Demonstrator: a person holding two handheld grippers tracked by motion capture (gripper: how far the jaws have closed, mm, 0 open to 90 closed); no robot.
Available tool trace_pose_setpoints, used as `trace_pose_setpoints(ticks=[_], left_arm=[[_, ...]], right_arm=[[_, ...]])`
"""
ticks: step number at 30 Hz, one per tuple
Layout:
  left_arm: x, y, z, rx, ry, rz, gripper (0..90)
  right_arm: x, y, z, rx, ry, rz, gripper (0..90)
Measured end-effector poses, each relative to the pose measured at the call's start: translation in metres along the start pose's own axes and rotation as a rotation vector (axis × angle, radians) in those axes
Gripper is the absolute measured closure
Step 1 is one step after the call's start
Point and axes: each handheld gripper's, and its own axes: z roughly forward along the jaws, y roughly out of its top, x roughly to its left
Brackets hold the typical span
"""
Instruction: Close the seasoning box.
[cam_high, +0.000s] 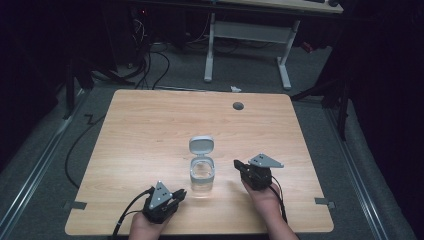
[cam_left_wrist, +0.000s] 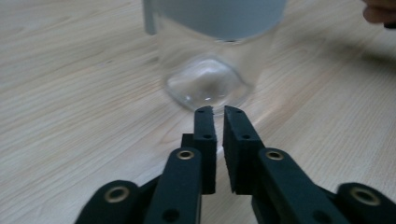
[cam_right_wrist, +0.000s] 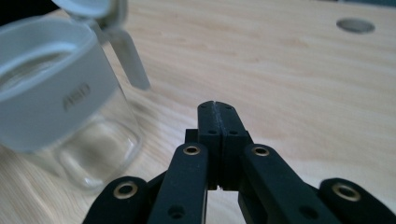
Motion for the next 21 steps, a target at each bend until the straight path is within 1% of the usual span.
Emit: trace_pose_setpoints(ticks=[2, 5, 6, 8, 10, 12, 13, 14, 16, 18, 21], left_arm=[[-0.007, -0.003, 0.003, 0.004, -0.013, 0.008, 87.5], [-0.014, -0.009, 0.011, 0.008, -0.014, -0.001, 89.0], [-0.015, -0.011, 0.013, 0.018, -0.018, 0.000, 89.0], [-0.017, -0.013, 0.019, 0.024, -0.021, 0.017, 89.0], [-0.019, -0.011, 0.025, 0.027, -0.021, 0.027, 89.0], [-0.019, -0.012, 0.030, 0.032, -0.015, 0.029, 89.1], [-0.019, -0.012, 0.032, 0.034, -0.013, 0.026, 89.3], [-0.018, -0.012, 0.033, 0.029, -0.013, 0.024, 89.6], [-0.019, -0.012, 0.033, 0.015, -0.016, 0.019, 90.0], [-0.019, -0.012, 0.033, 0.018, -0.016, 0.033, 90.0], [-0.019, -0.013, 0.033, 0.020, -0.010, 0.033, 90.0]], right_arm=[[0.002, 0.005, 0.000, -0.012, 0.008, -0.006, 90.0], [0.006, 0.012, 0.005, -0.020, 0.019, -0.003, 90.0], [0.008, 0.015, 0.007, -0.020, 0.021, -0.011, 90.0], [0.011, 0.020, 0.012, -0.027, 0.027, -0.027, 90.0], [0.013, 0.025, 0.019, -0.036, 0.028, -0.037, 90.0], [0.014, 0.030, 0.025, -0.037, 0.033, -0.030, 90.0], [0.014, 0.034, 0.028, -0.037, 0.038, -0.016, 90.0], [0.015, 0.037, 0.030, -0.038, 0.038, -0.016, 90.0], [0.018, 0.043, 0.034, -0.048, 0.039, -0.032, 90.0], [0.020, 0.048, 0.038, -0.053, 0.035, -0.036, 90.0], [0.020, 0.056, 0.043, -0.060, 0.039, -0.023, 90.0]])
